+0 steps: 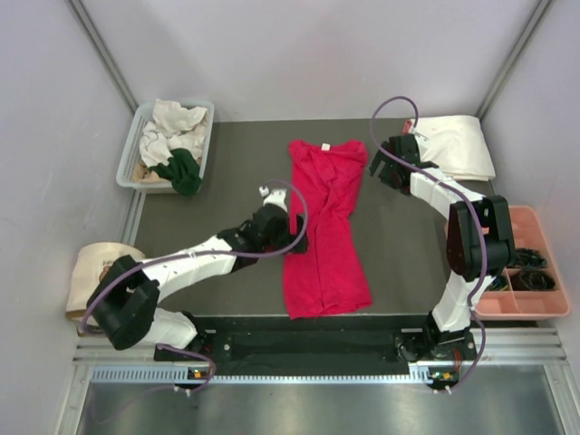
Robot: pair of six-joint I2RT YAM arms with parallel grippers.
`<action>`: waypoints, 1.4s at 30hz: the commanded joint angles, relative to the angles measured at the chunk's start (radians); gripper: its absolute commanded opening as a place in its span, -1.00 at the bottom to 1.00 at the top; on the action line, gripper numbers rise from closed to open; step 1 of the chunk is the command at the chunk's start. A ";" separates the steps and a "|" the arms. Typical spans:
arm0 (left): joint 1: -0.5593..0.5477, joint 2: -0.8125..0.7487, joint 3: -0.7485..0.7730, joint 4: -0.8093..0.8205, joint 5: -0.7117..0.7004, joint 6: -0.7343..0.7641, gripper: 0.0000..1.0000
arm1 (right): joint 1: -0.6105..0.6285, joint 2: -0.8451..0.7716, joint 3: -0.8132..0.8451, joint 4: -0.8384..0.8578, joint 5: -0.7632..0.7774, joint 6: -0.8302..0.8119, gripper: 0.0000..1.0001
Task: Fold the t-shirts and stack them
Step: Rotate the tshirt 90 degrees
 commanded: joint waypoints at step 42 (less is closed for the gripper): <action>0.546 1.175 1.061 0.401 0.558 0.005 0.05 | -0.014 0.069 0.111 0.003 -0.158 -0.008 0.98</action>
